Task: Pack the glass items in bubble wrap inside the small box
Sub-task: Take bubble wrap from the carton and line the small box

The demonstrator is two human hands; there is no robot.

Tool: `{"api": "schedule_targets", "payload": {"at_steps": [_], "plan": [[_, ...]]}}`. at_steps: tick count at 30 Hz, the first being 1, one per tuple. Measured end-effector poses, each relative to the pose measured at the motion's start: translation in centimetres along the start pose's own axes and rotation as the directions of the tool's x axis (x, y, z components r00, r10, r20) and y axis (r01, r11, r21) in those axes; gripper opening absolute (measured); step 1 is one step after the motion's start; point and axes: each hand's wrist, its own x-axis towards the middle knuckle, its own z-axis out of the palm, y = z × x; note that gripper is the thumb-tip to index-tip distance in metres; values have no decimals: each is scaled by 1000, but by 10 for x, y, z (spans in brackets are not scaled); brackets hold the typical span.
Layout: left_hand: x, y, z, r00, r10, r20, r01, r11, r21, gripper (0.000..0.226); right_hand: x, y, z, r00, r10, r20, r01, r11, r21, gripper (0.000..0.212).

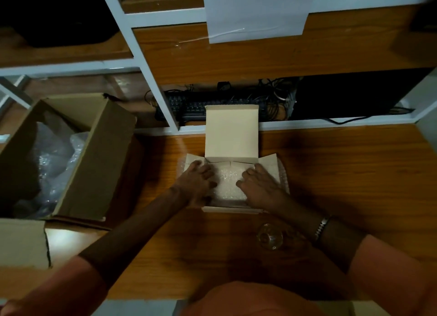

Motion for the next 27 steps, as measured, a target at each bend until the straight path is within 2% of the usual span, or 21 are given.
{"api": "schedule_targets", "payload": {"at_steps": [8, 12, 15, 18, 20, 27], "plan": [[11, 16, -9, 996, -84, 9, 83, 995, 55, 74, 3, 4, -7, 996, -57, -69, 59, 998, 20, 35], [16, 23, -17, 993, -110, 31, 108, 991, 77, 63, 5, 7, -10, 999, -40, 27, 39, 999, 32, 48], [21, 23, -9, 990, -130, 48, 126, 989, 71, 55, 5, 7, -9, 999, -13, 45, 12, 1000, 14, 52], [21, 25, -9, 992, -125, 20, 124, 991, 50, 43, 7, 0, -11, 1000, -30, -7, 30, 999, -27, 42], [21, 26, -12, 994, -103, -32, 105, 993, 53, 40, 8, -6, -11, 997, -46, -59, 46, 999, -14, 43], [18, 26, -4, 991, -125, -50, 125, 992, -6, 54, 16, -6, 7, 1000, 3, -13, -3, 1000, 3, 61]]}}
